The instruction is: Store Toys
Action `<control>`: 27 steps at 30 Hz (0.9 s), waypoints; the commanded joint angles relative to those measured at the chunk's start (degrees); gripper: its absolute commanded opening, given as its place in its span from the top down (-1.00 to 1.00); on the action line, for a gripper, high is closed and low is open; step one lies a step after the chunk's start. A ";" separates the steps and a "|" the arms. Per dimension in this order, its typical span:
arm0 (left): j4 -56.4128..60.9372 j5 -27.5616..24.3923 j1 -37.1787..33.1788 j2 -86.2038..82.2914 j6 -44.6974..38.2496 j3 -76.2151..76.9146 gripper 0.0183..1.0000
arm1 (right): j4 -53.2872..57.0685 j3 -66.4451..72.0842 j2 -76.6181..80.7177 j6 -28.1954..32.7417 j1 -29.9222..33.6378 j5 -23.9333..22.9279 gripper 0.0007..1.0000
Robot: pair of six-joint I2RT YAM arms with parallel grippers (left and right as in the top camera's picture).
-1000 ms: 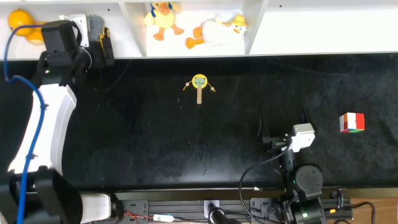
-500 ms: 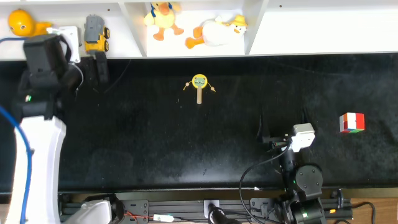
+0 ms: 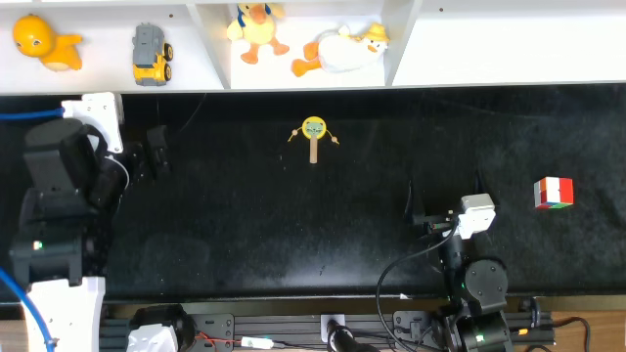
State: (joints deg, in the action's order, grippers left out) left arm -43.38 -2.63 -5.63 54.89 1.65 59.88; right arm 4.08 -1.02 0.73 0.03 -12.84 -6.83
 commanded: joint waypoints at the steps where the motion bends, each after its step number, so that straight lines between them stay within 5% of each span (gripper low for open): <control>1: -0.63 -2.45 0.17 -0.87 1.66 -0.31 -0.99 | -0.17 0.74 -0.52 0.17 -0.33 -0.22 -0.99; 27: -0.15 1.51 0.11 0.13 1.60 -2.14 -1.00 | -0.20 0.74 -0.52 0.17 -0.33 -0.22 -0.99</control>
State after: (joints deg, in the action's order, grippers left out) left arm -44.23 -3.44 -5.63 58.96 2.02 59.11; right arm 4.10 -1.02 0.73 0.03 -12.84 -6.85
